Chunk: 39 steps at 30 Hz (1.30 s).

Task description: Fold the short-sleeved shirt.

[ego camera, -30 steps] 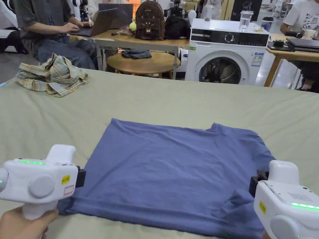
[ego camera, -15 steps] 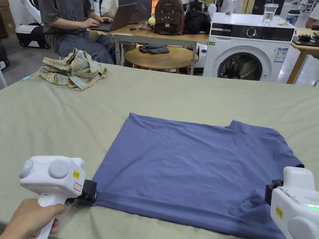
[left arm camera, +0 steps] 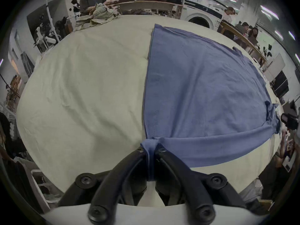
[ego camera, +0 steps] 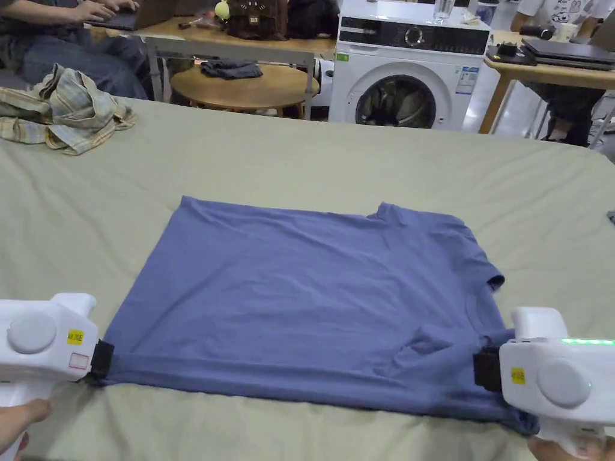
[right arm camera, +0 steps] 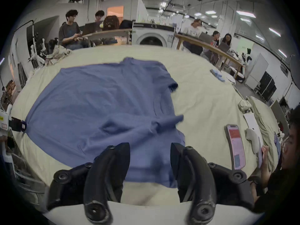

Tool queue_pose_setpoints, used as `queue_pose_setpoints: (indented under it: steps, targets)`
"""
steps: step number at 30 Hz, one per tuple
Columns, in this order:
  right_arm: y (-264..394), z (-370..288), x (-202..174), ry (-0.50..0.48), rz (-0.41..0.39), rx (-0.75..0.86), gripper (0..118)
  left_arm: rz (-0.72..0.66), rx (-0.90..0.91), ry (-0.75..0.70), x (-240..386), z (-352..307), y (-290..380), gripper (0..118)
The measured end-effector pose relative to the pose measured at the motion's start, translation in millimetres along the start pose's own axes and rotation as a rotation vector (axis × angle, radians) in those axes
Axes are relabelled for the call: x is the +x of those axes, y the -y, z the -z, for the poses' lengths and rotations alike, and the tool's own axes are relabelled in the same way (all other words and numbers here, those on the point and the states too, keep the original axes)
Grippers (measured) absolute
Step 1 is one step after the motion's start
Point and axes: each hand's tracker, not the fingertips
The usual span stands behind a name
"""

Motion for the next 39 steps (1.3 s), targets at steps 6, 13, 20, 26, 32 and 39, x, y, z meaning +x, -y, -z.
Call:
queue_pose_setpoints:
  steps: [6,13,20,26,32,39]
  targets:
    - [27,40,11,-0.020,0.021,-0.176,53,-0.014,0.019,0.007,-2,-4,5,1]
    - [21,36,9,-0.068,0.021,-0.110,1,-0.017,0.053,0.015,-3,-11,4,1]
    - [-16,1,10,-0.087,0.031,0.065,1,-0.030,0.198,0.055,-3,-43,-23,1]
    - [-76,2,16,-0.086,0.050,0.136,1,-0.057,0.274,0.061,-6,-51,-76,1]
    - [-131,50,17,-0.087,0.067,0.151,1,-0.087,0.294,0.061,-7,-17,-137,1]
    - [-163,122,12,-0.094,0.076,0.059,1,-0.081,0.191,0.053,-4,45,-189,1]
